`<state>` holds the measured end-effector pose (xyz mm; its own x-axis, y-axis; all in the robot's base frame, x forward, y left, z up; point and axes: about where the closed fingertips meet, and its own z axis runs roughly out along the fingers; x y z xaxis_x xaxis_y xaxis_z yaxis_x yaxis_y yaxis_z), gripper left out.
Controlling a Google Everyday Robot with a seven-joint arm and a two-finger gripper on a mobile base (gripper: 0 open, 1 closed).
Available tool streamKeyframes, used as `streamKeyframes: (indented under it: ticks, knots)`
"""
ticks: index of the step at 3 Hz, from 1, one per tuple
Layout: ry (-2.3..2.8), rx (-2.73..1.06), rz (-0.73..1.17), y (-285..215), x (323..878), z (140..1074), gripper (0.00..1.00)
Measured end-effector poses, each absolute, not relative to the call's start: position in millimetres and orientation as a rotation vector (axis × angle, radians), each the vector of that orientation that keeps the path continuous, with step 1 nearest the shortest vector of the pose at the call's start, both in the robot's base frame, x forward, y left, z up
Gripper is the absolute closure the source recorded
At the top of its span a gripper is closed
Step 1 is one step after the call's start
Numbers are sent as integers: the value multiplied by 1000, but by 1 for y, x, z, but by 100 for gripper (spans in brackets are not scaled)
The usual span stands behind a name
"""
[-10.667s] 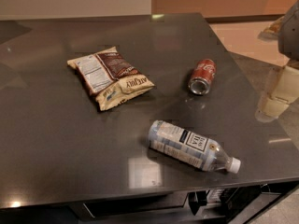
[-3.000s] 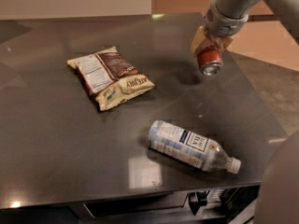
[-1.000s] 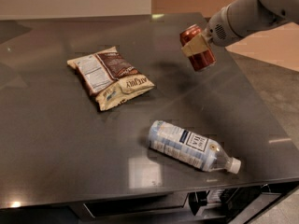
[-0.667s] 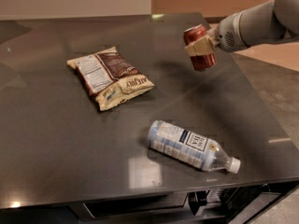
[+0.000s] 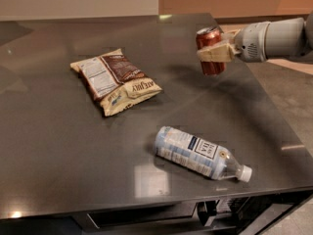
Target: Place coke can upright
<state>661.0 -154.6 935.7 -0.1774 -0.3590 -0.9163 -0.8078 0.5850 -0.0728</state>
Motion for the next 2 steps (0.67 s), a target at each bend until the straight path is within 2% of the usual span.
streamKeyframes:
  ticks: [2]
  knots:
    - [1683,-984,604,-156,662,919,100]
